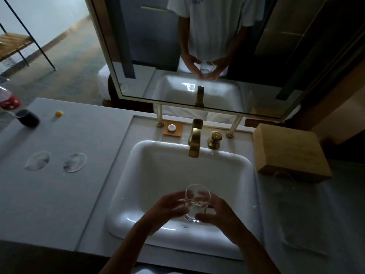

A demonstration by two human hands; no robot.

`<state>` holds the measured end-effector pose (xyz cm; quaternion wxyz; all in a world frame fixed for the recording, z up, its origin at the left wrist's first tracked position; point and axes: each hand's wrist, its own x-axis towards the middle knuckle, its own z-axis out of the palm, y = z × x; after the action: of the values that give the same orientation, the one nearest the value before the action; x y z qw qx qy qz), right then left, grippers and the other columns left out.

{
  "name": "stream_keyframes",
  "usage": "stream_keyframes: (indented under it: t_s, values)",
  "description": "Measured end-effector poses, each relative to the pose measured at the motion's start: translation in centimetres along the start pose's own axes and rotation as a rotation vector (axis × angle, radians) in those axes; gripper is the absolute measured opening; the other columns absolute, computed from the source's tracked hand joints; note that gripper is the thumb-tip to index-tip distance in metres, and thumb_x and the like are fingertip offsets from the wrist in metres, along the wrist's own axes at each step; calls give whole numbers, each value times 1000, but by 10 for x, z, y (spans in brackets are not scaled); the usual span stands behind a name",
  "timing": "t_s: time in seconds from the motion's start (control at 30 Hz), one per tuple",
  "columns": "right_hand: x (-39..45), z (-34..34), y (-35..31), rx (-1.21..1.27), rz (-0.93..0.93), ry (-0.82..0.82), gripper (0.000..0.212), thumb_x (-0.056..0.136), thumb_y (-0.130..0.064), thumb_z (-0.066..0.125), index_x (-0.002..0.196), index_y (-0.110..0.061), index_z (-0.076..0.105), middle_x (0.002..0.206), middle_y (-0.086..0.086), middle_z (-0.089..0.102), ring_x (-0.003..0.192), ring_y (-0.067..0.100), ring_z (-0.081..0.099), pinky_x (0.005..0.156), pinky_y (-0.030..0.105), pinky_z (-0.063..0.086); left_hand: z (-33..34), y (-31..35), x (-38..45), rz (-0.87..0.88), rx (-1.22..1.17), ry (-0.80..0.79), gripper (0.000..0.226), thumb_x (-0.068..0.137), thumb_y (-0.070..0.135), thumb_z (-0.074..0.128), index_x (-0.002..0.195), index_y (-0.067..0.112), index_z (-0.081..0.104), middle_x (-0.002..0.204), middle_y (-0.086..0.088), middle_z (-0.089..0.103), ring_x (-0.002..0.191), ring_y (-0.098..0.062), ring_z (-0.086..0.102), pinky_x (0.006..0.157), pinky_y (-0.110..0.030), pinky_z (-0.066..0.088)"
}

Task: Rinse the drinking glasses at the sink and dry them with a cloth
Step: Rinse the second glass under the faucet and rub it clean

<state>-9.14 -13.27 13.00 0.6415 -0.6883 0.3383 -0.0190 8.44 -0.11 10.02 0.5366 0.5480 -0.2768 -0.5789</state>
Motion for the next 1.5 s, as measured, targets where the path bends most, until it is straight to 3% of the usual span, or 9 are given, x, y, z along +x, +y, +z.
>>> stream_keyframes:
  t_s: [0.1, 0.27, 0.43, 0.57, 0.67, 0.87, 1.13, 1.23, 1.5]
  values:
    - [8, 3, -5, 19, -11, -47, 58, 76, -17, 82, 124, -40, 60, 123, -10, 67, 115, 12, 62, 98, 39, 52, -9, -1, 0, -10, -34, 49, 56, 86, -1, 72, 134, 25, 61, 137, -9, 64, 132, -25, 56, 102, -39, 51]
    - [20, 10, -11, 6, -48, -72, 59, 81, 0, 74, 128, -33, 61, 125, -7, 67, 117, 13, 61, 102, 37, 50, -18, -2, 7, -23, -34, 67, 61, 81, -3, 76, 136, 13, 55, 131, -9, 67, 126, -24, 61, 102, -41, 53]
    - [30, 11, -2, 119, 25, -83, 69, 80, 19, 56, 124, -33, 65, 124, -3, 66, 119, 19, 60, 97, 43, 55, -21, -7, 18, -56, -122, 120, 58, 74, -10, 78, 126, 7, 59, 116, -6, 73, 109, -19, 69, 85, -27, 55]
    - [45, 0, 10, 237, 130, -62, 76, 77, 28, 38, 124, -25, 67, 122, 3, 68, 114, 24, 63, 90, 48, 57, -23, -13, 37, -81, -157, 134, 64, 66, -4, 82, 125, 3, 59, 121, -19, 68, 108, -25, 68, 86, -32, 55]
    - [68, -16, 15, 203, 198, 31, 55, 85, 22, 43, 123, -13, 64, 115, 7, 72, 104, 24, 66, 89, 47, 58, -26, -17, 55, -104, -135, 135, 64, 67, 6, 87, 125, 6, 59, 126, -20, 65, 114, -36, 66, 90, -44, 54]
    - [118, -63, 7, -71, 161, 282, 29, 93, -1, 57, 122, -7, 61, 110, 11, 71, 97, 21, 70, 85, 39, 60, -36, -22, 88, -133, -153, 227, 74, 56, 19, 93, 119, 0, 58, 121, -29, 65, 101, -26, 69, 75, -30, 56]
    - [206, -123, -27, -444, 35, 465, 38, 90, -19, 69, 126, -15, 60, 114, 9, 69, 100, 20, 67, 82, 31, 57, -48, -28, 120, -161, -109, 254, 71, 54, 21, 93, 115, 3, 61, 114, -14, 69, 101, -23, 71, 87, -33, 57]
    - [234, -134, -34, -527, 58, 517, 47, 87, -25, 72, 131, -17, 58, 119, 13, 67, 104, 27, 66, 89, 39, 56, -49, -29, 129, -172, -100, 257, 73, 53, 24, 93, 116, 5, 62, 116, -16, 69, 103, -24, 71, 91, -34, 57]
    - [282, -124, -44, -774, 167, 446, 41, 90, -36, 65, 117, -5, 64, 107, 19, 69, 102, 35, 65, 90, 41, 55, -52, -29, 146, -187, -27, 249, 74, 53, 34, 93, 117, 12, 63, 116, -10, 70, 107, -24, 70, 97, -40, 57]
